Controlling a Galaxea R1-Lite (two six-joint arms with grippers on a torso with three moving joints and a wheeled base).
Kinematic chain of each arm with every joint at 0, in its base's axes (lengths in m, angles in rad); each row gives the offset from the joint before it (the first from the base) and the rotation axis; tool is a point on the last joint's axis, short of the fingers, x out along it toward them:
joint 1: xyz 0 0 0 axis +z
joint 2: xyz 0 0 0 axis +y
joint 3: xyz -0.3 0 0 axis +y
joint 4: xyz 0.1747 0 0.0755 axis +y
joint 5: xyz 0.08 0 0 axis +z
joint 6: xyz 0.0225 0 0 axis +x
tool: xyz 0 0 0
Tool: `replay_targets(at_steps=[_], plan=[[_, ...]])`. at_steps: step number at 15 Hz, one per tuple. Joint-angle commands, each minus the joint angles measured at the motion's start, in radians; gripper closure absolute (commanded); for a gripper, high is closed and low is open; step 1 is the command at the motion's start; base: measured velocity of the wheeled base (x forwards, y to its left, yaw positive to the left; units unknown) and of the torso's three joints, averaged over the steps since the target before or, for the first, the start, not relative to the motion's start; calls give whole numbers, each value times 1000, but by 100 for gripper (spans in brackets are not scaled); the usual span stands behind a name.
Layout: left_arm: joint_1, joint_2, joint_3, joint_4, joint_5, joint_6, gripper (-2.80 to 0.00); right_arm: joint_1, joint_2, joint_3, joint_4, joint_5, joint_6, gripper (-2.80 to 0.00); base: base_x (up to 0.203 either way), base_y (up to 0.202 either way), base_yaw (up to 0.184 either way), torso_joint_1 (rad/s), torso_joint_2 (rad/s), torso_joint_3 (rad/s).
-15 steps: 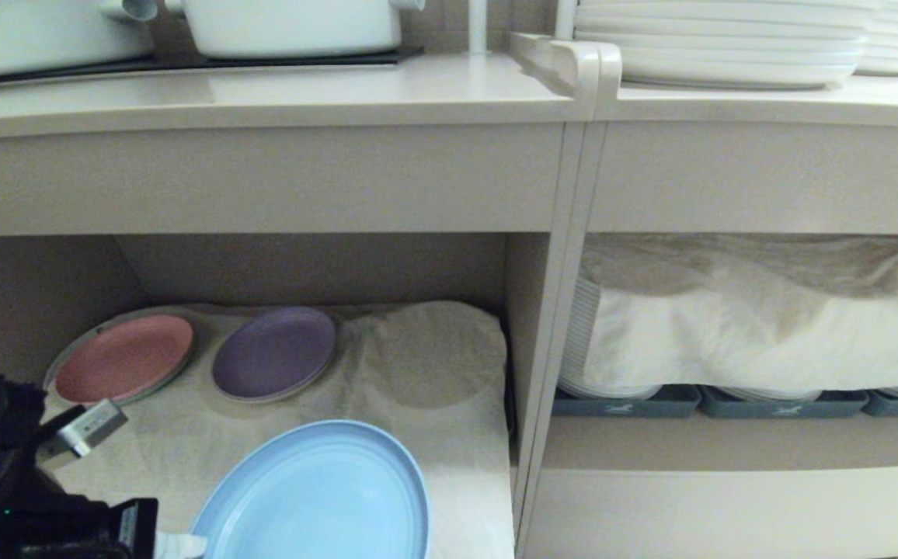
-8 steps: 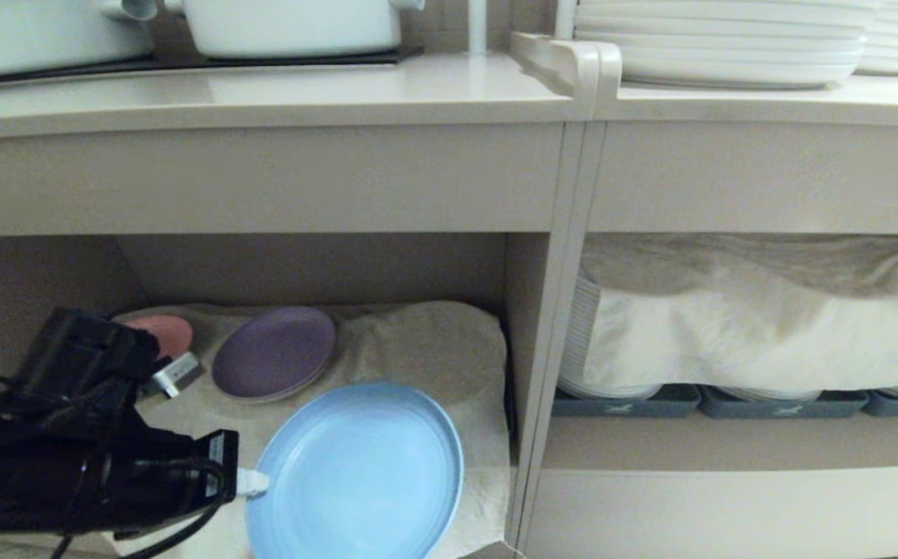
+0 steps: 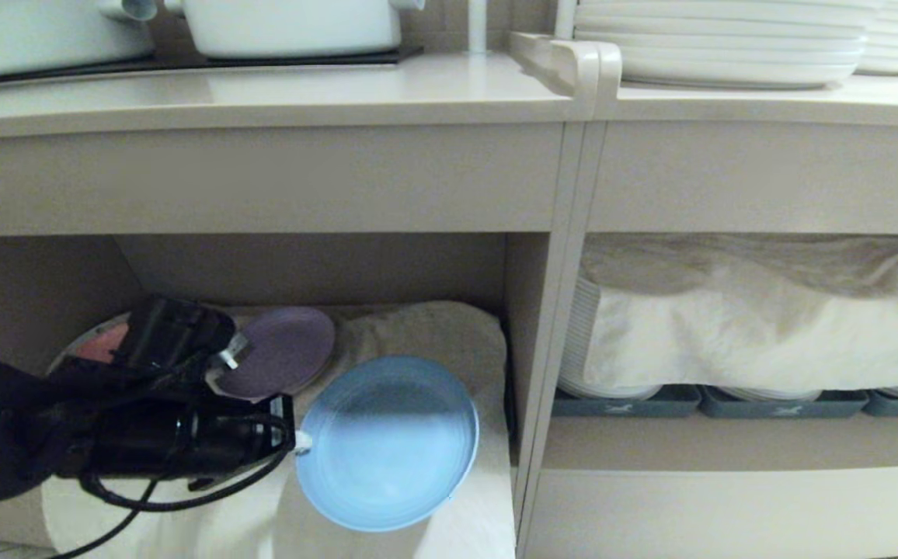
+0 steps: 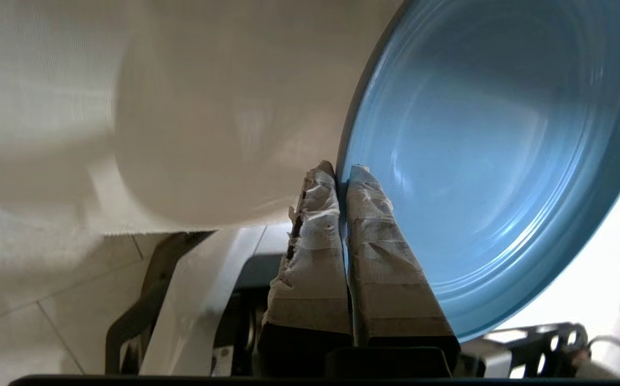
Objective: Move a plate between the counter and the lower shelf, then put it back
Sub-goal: Put the plate in the cupboard
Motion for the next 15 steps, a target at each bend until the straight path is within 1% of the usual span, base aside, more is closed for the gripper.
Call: replay_targets(at_steps=[1, 5, 8, 10, 12, 15], plan=[[0, 67, -46, -1, 1, -13, 0, 0, 0, 0, 0, 0, 0, 0, 0, 0, 0, 0, 0, 0], [-5, 161, -153, -2, 6, -65, 0, 0, 0, 0, 0, 0, 0, 0, 0, 0, 0, 0, 0, 0], [-17, 212, -175, -12, 33, -79, 0, 0, 0, 0, 0, 0, 0, 0, 0, 0, 0, 0, 0, 0], [-18, 243, -180, -58, 36, -101, 0, 0, 0, 0, 0, 0, 0, 0, 0, 0, 0, 0, 0, 0], [-24, 264, -189, -98, 37, -107, 0, 0, 0, 0, 0, 0, 0, 0, 0, 0, 0, 0, 0, 0], [-32, 300, -244, -100, 43, -127, 0, 0, 0, 0, 0, 0, 0, 0, 0, 0, 0, 0, 0, 0]])
